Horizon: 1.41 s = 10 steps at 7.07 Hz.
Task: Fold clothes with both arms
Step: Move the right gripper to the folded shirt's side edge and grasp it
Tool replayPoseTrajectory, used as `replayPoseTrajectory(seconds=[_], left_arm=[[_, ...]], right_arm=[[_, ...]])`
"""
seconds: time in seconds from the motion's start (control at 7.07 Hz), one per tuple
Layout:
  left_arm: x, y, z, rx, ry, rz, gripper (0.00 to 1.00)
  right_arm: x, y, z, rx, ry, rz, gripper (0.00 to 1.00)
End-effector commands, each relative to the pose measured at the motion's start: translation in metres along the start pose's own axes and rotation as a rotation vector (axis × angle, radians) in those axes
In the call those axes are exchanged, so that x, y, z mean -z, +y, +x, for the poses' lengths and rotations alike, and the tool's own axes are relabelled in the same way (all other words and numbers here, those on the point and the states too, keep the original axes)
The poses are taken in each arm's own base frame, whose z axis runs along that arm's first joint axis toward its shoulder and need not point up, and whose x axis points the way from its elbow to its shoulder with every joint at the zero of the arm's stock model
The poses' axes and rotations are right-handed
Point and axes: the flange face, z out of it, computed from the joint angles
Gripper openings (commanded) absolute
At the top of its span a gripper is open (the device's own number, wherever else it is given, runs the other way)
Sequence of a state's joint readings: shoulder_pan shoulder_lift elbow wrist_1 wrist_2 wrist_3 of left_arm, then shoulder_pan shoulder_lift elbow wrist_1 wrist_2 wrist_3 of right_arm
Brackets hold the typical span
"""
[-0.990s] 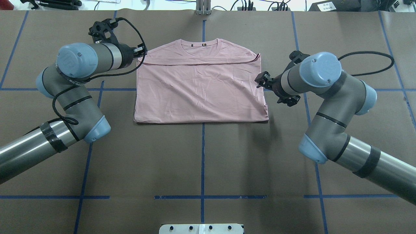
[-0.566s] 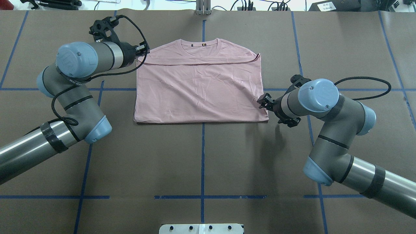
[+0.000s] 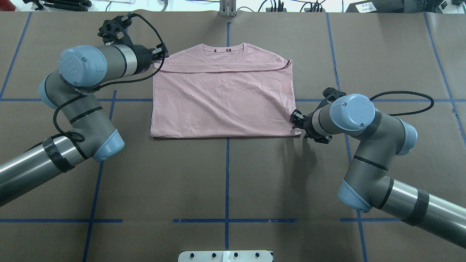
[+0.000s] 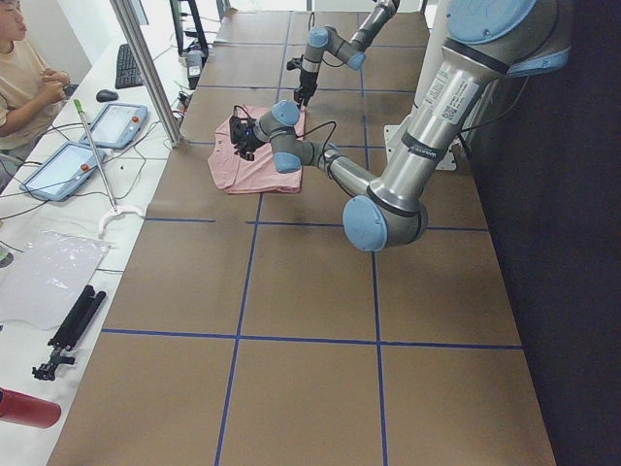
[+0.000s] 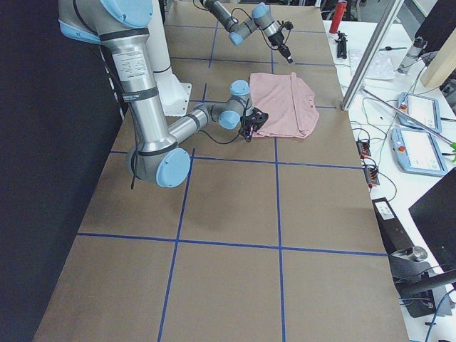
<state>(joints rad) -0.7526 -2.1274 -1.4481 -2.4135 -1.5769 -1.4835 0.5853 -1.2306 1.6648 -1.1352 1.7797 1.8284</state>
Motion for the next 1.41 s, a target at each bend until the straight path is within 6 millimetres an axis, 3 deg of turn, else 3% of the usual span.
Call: replayPoseTrajectory(seconds=[0.0,0.14,0.28,0.42,0.71,0.85,0.99,1.13,1.27], left_arm=[[0.005,-0.002,0.004,0.002,0.01,0.003,0.28],[0.008,-0.002,0.006,0.005,0.018,0.004,0.28],[0.008,-0.002,0.006,0.008,0.015,0.003,0.28],[0.007,0.0,-0.004,0.009,0.003,0.001,0.28],[0.009,0.001,-0.005,0.016,0.004,-0.001,0.28],[0.008,0.001,-0.006,0.021,0.003,-0.001,0.28],[0.008,0.002,-0.006,0.022,0.003,-0.002,0.28],[0.008,0.002,-0.004,0.022,0.006,-0.002,0.28],[0.009,0.002,-0.004,0.046,0.008,-0.002,0.28]], right_arm=[[-0.004,0.011,0.001,0.011,0.005,-0.011,0.55],[-0.003,0.012,-0.001,0.011,0.001,-0.012,0.55],[-0.002,0.012,-0.001,0.012,-0.002,-0.011,0.35],[-0.002,0.013,-0.001,0.018,0.0,-0.018,0.0],[0.004,0.007,-0.001,0.025,-0.002,-0.039,0.0],[0.017,0.007,-0.002,0.034,-0.014,-0.069,0.0],[0.039,0.011,0.002,0.041,-0.041,-0.085,0.0],[0.087,0.018,0.022,0.055,-0.088,-0.106,0.0],[0.131,0.048,0.073,0.085,-0.076,-0.197,0.0]])
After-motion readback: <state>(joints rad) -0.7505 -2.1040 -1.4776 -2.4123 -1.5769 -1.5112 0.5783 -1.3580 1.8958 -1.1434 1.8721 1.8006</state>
